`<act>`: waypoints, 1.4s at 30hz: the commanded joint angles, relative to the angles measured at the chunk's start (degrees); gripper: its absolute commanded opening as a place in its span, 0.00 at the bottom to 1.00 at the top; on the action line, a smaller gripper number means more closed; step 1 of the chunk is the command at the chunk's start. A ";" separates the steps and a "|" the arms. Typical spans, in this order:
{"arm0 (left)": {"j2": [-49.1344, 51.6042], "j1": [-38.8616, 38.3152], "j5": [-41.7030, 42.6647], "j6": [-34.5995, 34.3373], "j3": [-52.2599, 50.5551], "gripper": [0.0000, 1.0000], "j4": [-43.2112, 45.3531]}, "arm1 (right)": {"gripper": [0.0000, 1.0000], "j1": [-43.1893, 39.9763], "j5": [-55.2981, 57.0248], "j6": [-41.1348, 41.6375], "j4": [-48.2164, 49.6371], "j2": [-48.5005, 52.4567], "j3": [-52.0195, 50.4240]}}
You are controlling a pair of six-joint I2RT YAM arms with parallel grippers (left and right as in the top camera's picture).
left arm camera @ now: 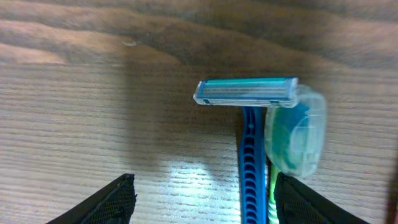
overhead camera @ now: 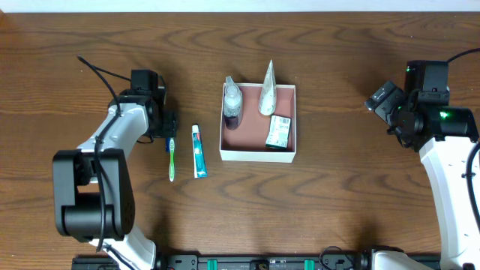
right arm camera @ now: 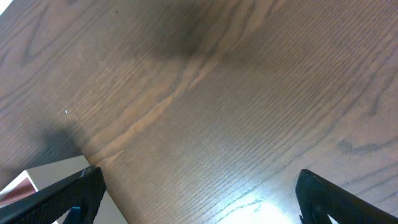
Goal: Pack container
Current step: 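Lower the left gripper and grasp the blue razor handle, then carry the razor into the box and release it on the soap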
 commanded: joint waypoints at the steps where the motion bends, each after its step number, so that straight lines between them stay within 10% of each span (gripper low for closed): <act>1: 2.19 -0.13 -0.85 0.48 0.33 0.72 -0.02 | 0.99 -0.28 0.22 -0.76 -0.07 0.20 0.44; 7: 2.54 -0.13 -0.61 -0.24 0.35 0.67 -0.07 | 0.99 -0.26 0.22 -0.76 -0.07 0.20 0.46; 22: 2.54 -0.20 3.91 -0.39 0.35 0.07 -1.36 | 0.99 -0.28 0.22 -0.76 -0.07 0.20 0.44; 42: -22.38 -9.46 9.40 1.70 6.51 0.06 -15.78 | 0.99 -0.28 0.22 -0.74 -0.07 0.20 0.44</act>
